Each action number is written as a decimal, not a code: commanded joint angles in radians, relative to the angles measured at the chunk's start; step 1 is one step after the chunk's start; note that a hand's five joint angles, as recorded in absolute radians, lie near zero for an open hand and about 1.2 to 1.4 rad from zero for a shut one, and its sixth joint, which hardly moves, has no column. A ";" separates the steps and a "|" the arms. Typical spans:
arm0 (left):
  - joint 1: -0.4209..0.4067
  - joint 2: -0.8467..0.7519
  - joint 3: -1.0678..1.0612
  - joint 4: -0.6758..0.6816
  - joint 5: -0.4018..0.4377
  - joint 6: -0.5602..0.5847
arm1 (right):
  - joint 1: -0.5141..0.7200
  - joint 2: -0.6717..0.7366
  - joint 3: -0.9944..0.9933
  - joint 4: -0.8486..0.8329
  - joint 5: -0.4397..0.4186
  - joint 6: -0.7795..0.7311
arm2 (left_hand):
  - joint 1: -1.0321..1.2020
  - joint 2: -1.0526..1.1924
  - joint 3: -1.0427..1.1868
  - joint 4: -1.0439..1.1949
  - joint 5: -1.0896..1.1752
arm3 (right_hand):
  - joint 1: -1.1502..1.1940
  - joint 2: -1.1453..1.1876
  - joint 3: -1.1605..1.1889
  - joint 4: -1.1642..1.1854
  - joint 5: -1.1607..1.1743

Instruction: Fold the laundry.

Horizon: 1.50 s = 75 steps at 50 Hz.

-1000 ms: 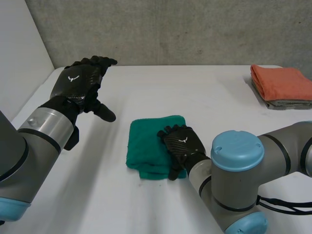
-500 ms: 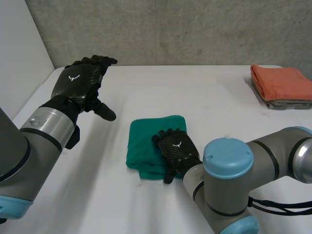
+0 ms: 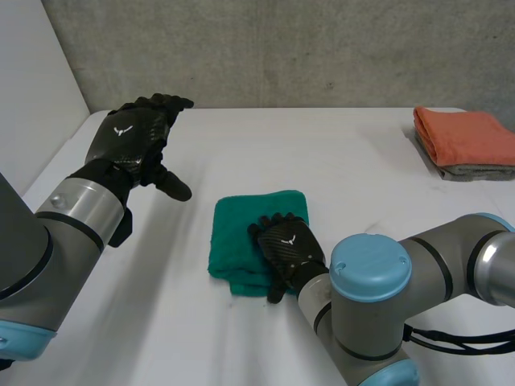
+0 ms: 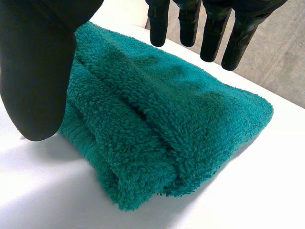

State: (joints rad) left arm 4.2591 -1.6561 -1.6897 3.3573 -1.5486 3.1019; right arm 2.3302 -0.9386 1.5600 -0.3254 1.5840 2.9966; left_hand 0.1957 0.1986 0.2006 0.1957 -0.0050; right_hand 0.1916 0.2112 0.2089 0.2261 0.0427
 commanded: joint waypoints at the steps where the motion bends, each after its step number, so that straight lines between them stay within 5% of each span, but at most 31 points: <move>1: 0.004 0.001 -0.001 0.001 -0.001 -0.003 | 0.000 0.006 -0.003 -0.004 0.001 -0.002 | -0.021 -0.024 -0.026 -0.021 0.005 | -0.017 -0.037 -0.034 -0.052 -0.043; 75: 0.001 0.001 -0.001 0.002 0.002 -0.003 | 0.000 0.072 -0.035 -0.078 0.004 -0.096 | -0.021 -0.024 -0.026 -0.021 0.005 | 0.014 -0.006 -0.004 -0.021 -0.012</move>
State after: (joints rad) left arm 4.2612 -1.6552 -1.6905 3.3593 -1.5464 3.0986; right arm 2.3301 -0.8741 1.5287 -0.4033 1.5877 2.9114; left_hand 0.1957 0.1986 0.2006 0.1957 -0.0054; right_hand 0.1917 0.2112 0.2089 0.2261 0.0426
